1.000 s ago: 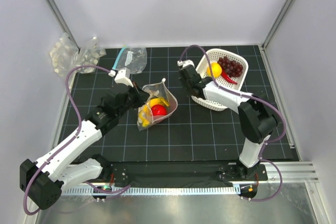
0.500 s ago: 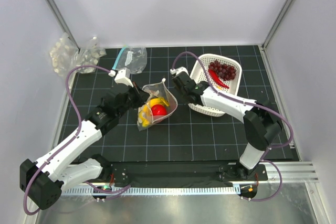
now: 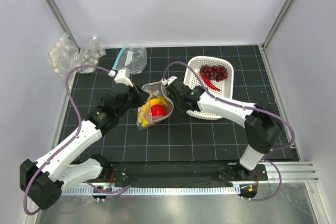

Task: Place the food in the zip-top bag and seal the zipper
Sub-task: Move the bin to the center of the board, then pick up the fake fruit from the bin.

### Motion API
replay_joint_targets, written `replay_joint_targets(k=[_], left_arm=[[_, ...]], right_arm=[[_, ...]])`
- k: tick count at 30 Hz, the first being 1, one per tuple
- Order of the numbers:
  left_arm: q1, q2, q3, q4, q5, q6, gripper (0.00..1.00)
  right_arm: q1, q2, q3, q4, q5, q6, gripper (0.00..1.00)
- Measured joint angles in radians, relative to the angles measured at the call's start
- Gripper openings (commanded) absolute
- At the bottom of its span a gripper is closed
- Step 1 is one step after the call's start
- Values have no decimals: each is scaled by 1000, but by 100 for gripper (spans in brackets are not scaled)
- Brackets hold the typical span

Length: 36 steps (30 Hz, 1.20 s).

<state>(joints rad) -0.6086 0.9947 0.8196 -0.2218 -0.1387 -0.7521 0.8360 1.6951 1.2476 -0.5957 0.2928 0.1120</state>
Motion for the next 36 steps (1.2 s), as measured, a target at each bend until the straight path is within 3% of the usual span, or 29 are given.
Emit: replay_joint_targets(k=[9, 14, 16, 24, 36], left_arm=[[0, 0, 0, 0, 7, 0, 2], [0, 0, 0, 0, 11, 0, 2], [0, 0, 0, 0, 13, 0, 2], [0, 0, 0, 0, 29, -1, 2], [0, 3, 0, 0, 45, -1, 2]], right_arm=[[-1, -236, -97, 79, 61, -3, 69], [-9, -337, -156, 169, 202, 25, 94], [-31, -354, -175, 182, 257, 57, 96], [-269, -293, -188, 191, 243, 232, 99], [-304, -3, -86, 68, 276, 401, 100]])
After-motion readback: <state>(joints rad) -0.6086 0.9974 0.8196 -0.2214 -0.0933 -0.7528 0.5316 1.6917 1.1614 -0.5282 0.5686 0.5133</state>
